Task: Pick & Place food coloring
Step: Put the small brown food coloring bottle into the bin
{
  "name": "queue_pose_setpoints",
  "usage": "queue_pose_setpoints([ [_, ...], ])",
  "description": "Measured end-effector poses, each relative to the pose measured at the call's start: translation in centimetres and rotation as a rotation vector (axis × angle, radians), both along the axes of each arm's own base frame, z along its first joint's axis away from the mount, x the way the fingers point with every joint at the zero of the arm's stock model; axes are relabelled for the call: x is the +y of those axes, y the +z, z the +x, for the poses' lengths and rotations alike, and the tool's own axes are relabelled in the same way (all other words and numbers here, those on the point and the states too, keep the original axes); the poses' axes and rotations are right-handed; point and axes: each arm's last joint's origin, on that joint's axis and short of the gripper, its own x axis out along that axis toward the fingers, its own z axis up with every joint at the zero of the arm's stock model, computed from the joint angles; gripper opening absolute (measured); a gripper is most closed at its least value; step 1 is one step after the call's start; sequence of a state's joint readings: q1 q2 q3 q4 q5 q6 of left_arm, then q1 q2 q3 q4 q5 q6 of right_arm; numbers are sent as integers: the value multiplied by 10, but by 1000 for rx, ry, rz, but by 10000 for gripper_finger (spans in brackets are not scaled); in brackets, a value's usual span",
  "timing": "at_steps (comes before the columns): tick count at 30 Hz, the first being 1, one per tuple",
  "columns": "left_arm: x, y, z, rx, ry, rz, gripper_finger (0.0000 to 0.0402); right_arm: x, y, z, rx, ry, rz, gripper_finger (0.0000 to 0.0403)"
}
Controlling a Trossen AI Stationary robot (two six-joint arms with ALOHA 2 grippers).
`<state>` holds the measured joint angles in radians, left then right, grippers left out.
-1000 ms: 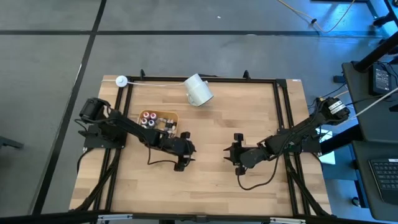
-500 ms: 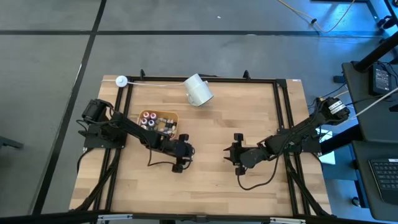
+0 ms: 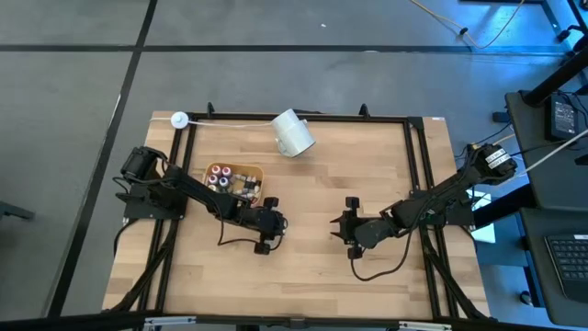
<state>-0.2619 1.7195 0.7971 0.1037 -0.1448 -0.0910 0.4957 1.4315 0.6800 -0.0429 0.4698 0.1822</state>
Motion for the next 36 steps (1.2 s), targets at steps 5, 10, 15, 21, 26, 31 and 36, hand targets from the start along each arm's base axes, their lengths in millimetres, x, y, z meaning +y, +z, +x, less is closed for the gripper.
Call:
queue_pose_setpoints([
  [5, 0, 0, 0, -6, -6, 5, 61, 0, 0, 0, 0, 0, 0, 156],
  [10, 1, 3, 1, -26, 32, 9, 52, 0, 0, 0, 0, 0, 0, 156],
  [15, 6, 29, -7, -90, 173, -6, 52, 0, 0, 0, 0, 0, 0, 156],
  [21, 21, 71, -40, -132, 483, 21, 52, 0, 0, 0, 1, 1, 0, 156],
  [26, 30, 84, -71, -78, 656, 64, 51, 0, 0, 0, 1, 1, 0, 156],
  [31, 36, 78, -87, -3, 820, 78, 51, 0, 0, 0, 1, 1, 0, 156],
  [36, 38, 55, -89, 73, 892, 67, 51, 0, 0, 0, 1, 0, 0, 156],
])
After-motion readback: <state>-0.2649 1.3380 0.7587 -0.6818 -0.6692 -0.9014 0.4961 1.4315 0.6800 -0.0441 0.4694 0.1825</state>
